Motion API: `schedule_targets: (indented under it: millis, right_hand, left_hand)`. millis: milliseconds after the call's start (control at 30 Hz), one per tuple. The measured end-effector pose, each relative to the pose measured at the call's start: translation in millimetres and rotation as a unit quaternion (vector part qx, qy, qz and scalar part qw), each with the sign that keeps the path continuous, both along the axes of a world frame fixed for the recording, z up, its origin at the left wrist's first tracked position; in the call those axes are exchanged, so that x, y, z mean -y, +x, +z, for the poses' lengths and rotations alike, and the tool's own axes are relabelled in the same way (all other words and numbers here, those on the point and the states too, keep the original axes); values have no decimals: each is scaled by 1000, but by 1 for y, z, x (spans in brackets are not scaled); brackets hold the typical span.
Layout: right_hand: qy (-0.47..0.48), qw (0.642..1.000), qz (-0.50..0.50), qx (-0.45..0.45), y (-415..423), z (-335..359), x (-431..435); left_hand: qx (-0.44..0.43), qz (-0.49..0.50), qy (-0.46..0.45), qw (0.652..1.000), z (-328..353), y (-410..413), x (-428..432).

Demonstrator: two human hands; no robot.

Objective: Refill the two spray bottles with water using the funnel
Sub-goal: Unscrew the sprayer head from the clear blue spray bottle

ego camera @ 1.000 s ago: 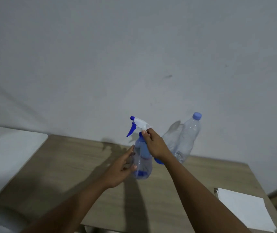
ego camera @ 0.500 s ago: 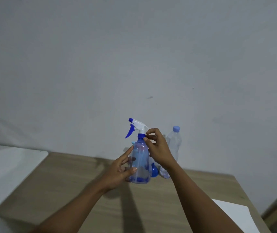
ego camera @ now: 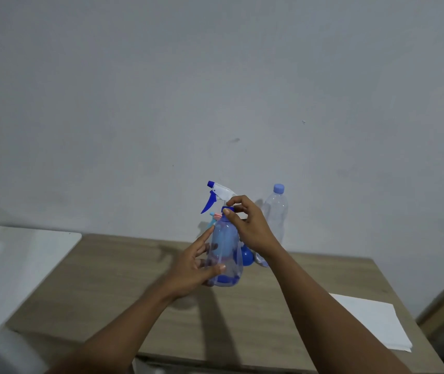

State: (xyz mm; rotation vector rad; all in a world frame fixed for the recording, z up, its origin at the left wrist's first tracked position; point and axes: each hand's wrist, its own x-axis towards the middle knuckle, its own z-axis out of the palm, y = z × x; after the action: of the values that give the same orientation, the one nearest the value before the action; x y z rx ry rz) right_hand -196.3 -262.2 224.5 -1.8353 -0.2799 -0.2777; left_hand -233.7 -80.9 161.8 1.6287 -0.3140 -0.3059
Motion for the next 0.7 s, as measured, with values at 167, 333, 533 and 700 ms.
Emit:
schedule_targets:
  millis: [167, 333, 533, 700]
  right_hand:
    - [35, 999, -32, 12, 0, -6, -7]
    - [113, 993, 2, -14, 1, -6, -9]
    - [63, 998, -12, 1, 8, -6, -16]
    - [39, 999, -17, 17, 14, -5, -20]
  left_hand:
    - [19, 1, 9, 1000, 0, -5, -3]
    - [19, 0, -3, 1000, 0, -2, -8]
    - [15, 5, 5, 1000, 1, 2, -14]
    - [19, 2, 14, 1000, -1, 4, -14]
